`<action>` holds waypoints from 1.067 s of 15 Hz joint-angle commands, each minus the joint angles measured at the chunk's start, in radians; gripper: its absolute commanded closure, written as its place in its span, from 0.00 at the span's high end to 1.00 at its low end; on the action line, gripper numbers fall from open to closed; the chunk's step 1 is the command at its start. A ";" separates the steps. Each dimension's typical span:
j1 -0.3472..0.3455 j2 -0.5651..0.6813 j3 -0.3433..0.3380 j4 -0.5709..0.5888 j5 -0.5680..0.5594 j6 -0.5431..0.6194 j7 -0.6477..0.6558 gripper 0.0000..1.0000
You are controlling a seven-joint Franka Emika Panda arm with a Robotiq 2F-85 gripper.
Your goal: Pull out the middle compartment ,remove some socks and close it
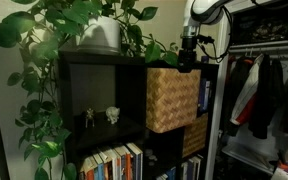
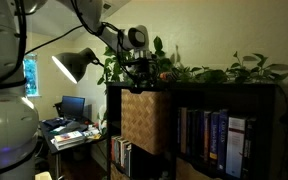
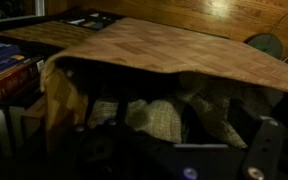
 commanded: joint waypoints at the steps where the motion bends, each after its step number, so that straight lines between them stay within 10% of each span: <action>1: -0.004 0.007 -0.016 -0.066 0.044 0.100 -0.039 1.00; 11: -0.010 0.036 -0.026 -0.204 0.036 0.322 -0.081 1.00; 12: -0.011 0.038 -0.026 -0.211 0.037 0.331 -0.088 0.75; 16: -0.010 0.034 -0.028 -0.223 0.045 0.340 -0.102 0.54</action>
